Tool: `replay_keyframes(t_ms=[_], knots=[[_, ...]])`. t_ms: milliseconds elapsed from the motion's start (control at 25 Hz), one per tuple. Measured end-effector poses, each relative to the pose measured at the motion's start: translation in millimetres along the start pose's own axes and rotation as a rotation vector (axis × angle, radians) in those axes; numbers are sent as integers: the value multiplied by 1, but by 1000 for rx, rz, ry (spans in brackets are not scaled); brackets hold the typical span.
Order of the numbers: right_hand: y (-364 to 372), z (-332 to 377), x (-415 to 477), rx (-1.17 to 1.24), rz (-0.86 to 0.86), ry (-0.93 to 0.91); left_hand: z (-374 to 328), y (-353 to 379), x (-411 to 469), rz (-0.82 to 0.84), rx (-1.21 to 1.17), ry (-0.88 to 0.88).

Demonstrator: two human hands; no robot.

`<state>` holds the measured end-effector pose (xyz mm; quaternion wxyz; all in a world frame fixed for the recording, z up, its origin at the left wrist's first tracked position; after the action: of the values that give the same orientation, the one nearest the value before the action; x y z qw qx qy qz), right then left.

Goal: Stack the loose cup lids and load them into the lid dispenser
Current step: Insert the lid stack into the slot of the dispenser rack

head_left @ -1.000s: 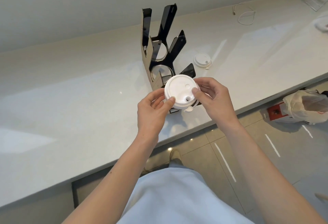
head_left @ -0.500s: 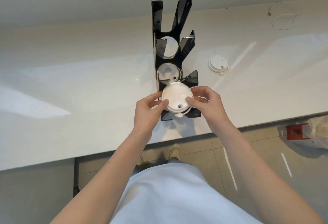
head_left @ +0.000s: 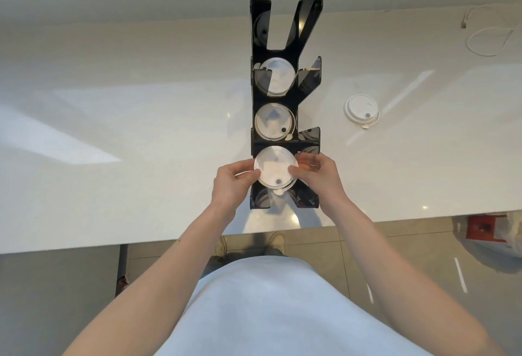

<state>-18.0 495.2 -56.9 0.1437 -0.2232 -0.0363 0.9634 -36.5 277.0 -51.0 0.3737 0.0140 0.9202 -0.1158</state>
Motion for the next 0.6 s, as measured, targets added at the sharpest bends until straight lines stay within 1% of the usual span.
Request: replay_keyframes(t_ms=[160, 360, 600], knots=[[0, -10, 8, -27, -11, 23, 0, 5, 8, -3, 1, -10], [0, -11, 13, -71, -5, 3, -3, 6, 14, -19, 47, -14], [1, -12, 14, -93, 7, 9, 3, 6, 16, -20, 46, -17]])
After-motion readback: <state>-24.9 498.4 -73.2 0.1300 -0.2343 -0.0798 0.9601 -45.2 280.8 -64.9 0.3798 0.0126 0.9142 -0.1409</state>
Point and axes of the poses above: each hand's wrist, its own x-axis towards the middle knuckle, its own y-axis out of the palm, z = x × y, the point moved 9 cm from there along x, towards the middle knuckle, and after that the axes turned 6 degrees about -y, right-handed, at the moved point
